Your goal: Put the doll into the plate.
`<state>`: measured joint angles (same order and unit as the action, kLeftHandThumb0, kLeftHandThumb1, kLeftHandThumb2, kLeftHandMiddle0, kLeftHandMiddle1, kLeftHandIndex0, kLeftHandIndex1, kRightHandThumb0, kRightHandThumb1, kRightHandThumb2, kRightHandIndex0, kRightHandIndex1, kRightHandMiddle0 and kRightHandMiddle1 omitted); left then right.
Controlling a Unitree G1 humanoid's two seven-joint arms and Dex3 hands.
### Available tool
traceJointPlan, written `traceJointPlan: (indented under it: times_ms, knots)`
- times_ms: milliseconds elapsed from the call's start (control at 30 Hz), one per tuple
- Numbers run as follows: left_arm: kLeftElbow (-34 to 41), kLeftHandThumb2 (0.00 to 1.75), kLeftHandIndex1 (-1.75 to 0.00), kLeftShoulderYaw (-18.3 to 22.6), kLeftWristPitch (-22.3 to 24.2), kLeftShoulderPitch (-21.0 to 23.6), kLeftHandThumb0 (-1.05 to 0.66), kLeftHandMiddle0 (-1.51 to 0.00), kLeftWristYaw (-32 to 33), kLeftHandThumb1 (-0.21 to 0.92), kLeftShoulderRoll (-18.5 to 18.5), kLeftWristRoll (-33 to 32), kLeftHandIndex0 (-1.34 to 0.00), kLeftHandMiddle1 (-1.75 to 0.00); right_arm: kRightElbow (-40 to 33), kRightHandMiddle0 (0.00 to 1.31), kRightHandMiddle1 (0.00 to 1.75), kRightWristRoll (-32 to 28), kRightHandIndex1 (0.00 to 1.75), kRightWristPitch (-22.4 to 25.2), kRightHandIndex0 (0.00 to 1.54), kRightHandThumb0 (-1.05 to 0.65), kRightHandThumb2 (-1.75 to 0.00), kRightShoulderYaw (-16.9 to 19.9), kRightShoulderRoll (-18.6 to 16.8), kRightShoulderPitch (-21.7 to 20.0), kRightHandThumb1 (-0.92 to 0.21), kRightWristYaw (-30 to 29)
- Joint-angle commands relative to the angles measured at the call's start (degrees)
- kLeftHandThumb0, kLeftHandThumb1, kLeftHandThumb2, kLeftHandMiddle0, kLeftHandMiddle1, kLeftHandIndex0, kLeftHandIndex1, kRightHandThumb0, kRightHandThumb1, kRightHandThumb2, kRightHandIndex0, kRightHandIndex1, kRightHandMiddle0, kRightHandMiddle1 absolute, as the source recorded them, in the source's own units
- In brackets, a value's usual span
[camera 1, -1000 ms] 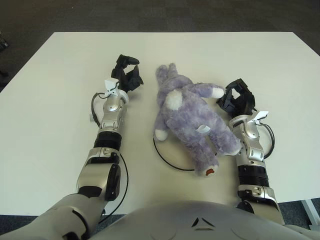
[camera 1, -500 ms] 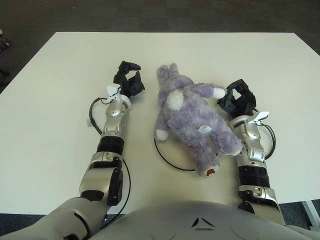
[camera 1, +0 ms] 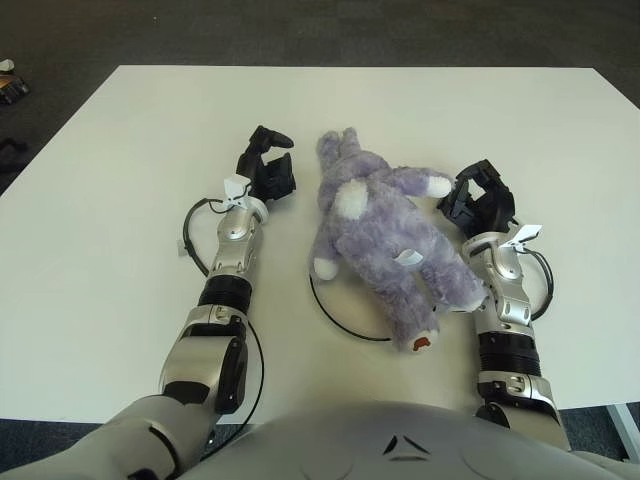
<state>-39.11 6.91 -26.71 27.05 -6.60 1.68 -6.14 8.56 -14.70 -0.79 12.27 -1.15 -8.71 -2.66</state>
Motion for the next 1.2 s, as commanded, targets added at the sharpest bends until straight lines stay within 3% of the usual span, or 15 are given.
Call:
traceJointPlan:
  times_ms: [0,467,1167]
  knots:
    - [-1.3,1.02,-1.75,0.7,-0.3,-3.7,-0.41,-1.14,-1.4,0.55,-1.3,-1.9,-0.44,-1.75,2.2,0.58,1.75,1.1,1.75,3.8,0.93,-0.47,-1.27,0.8,-1.1,5.4,-0.36,-2.8]
    - [3.4,1.05,-1.75,-0.1,1.7,-7.0,-0.42,-1.11,-1.1,0.53,-2.4,-1.7,-0.45,-1.75,-1.4,0.57,1.75,5.5,1.75,3.6,0.92,-0.47,-1.25,-0.6,-0.2,8.0,-0.37,-4.6]
    - [5.5,1.07,-1.75,0.1,2.0,-8.9,-0.42,-1.11,1.7,0.51,-2.7,-0.1,-0.46,-1.75,-7.1,0.56,1.75,5.8,1.75,7.4,0.94,-0.46,-1.23,0.3,-0.6,9.8,-0.38,-4.4]
